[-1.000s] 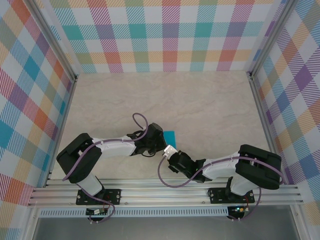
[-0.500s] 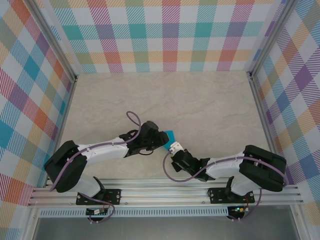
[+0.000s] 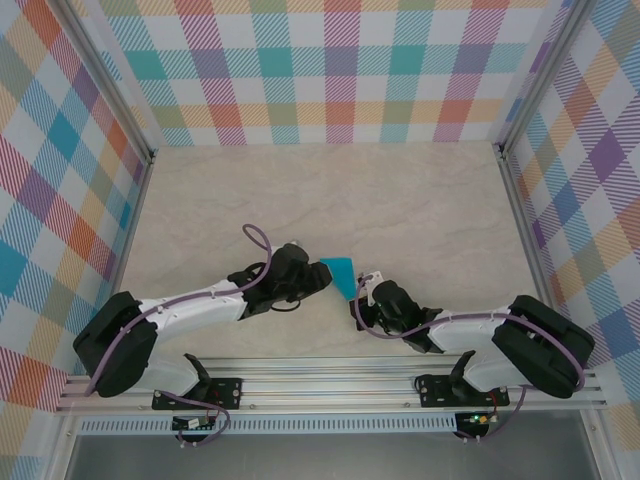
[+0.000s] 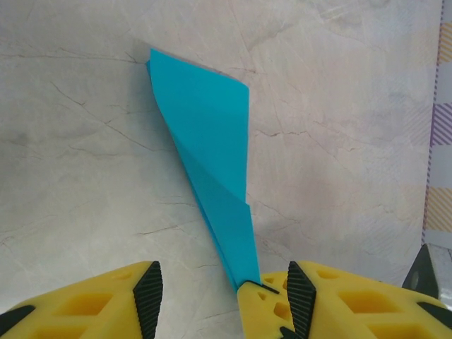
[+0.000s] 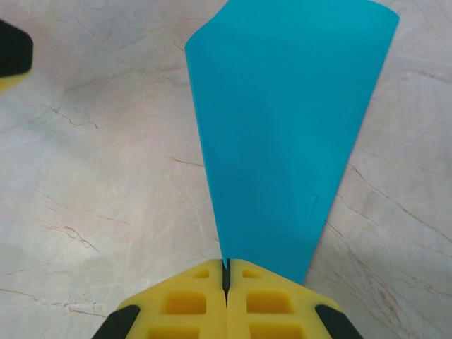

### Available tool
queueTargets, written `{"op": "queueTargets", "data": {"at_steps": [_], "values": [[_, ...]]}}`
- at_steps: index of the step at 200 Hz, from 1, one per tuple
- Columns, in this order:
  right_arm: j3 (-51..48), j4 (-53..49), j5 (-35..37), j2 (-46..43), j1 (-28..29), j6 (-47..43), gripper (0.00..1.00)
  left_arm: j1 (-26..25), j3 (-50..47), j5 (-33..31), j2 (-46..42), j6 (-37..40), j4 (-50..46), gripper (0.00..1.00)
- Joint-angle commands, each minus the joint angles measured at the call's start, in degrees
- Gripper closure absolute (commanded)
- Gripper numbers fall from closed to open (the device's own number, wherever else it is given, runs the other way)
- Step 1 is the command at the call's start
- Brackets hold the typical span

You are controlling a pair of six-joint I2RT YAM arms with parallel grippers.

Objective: Fold a paper plane with a square sheet of paper (pick it up from the middle)
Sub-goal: Fold the wing for the fifth time at the center of the table.

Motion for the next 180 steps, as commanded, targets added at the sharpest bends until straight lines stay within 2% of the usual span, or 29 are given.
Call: {"op": "queueTargets", "data": {"at_steps": [1, 44, 60, 94, 180], "values": [[-1.85, 4.7, -4.73, -0.22, -1.56, 5.74, 0.96, 0.61, -0.18, 2.51, 1.63, 0.71, 3.25, 0.49], [-3.39, 6.74, -6.06, 0.55, -3.62, 10.2, 0.97, 0.6, 2.15, 6.73, 6.58, 1.15, 7.61, 0.47], [-4.52, 9.25, -5.59, 0.14, -4.09, 12.61, 0.97, 0.58, 3.67, 7.26, 8.78, 1.75, 7.35, 0.43], [-4.58, 7.62, -5.68, -1.28, -4.82, 14.82, 0.96, 0.61, 5.21, 8.34, 12.06, 1.31, 10.17, 0.39], [-4.46, 3.1, -10.53, -1.39, -8.77, 25.42, 0.93, 0.61, 7.28, 12.69, 17.69, 0.45, 15.41, 0.44]]}}
